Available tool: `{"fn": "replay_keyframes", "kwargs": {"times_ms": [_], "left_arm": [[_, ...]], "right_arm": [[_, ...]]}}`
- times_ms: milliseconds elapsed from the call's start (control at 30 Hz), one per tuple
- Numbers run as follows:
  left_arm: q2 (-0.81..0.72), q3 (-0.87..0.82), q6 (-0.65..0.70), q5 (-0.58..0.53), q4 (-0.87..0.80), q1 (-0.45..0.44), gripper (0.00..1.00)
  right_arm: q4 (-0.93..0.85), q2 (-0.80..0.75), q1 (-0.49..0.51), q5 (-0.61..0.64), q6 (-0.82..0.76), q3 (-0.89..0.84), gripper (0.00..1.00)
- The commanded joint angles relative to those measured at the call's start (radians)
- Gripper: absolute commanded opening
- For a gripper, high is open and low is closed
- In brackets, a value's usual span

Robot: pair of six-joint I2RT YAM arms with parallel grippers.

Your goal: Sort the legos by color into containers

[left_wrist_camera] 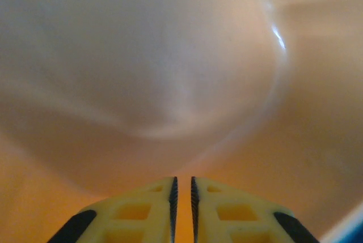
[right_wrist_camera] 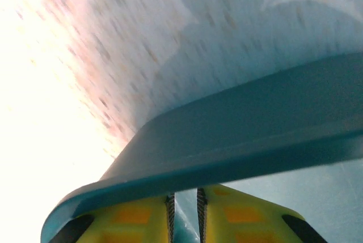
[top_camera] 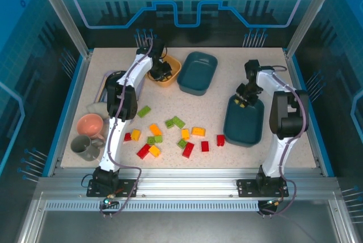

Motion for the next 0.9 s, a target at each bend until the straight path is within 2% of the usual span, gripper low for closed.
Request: {"fn": "replay_keyframes", "kwargs": {"times_ms": [0, 233, 433, 567, 700, 867], "left_arm": [[-0.071, -0.061, 0.078, 0.025, -0.067, -0.002, 0.13], [-0.163, -0.203, 0.193, 0.04, -0.109, -0.022, 0.03], [-0.259, -0.361, 0.275, 0.034, -0.109, -0.065, 0.0], [-0.332, -0.467, 0.298, 0.032, -0.065, -0.084, 0.0], [-0.361, -0.504, 0.371, 0.049, -0.049, -0.117, 0.0], [-0.397, -0.508, 0.376, -0.048, -0.04, -0.126, 0.02]], "right_arm": [[-0.028, 0.102, -0.03, -0.021, 0.002, 0.143, 0.2], [-0.122, 0.34, -0.043, -0.084, -0.05, 0.533, 0.23], [-0.15, 0.465, -0.045, -0.202, -0.105, 0.739, 0.31], [-0.139, 0.478, -0.042, -0.282, -0.141, 0.779, 0.37], [-0.13, 0.441, -0.027, -0.322, -0.193, 0.762, 0.48], [-0.119, 0.357, 0.022, -0.285, -0.253, 0.67, 0.62]]}}
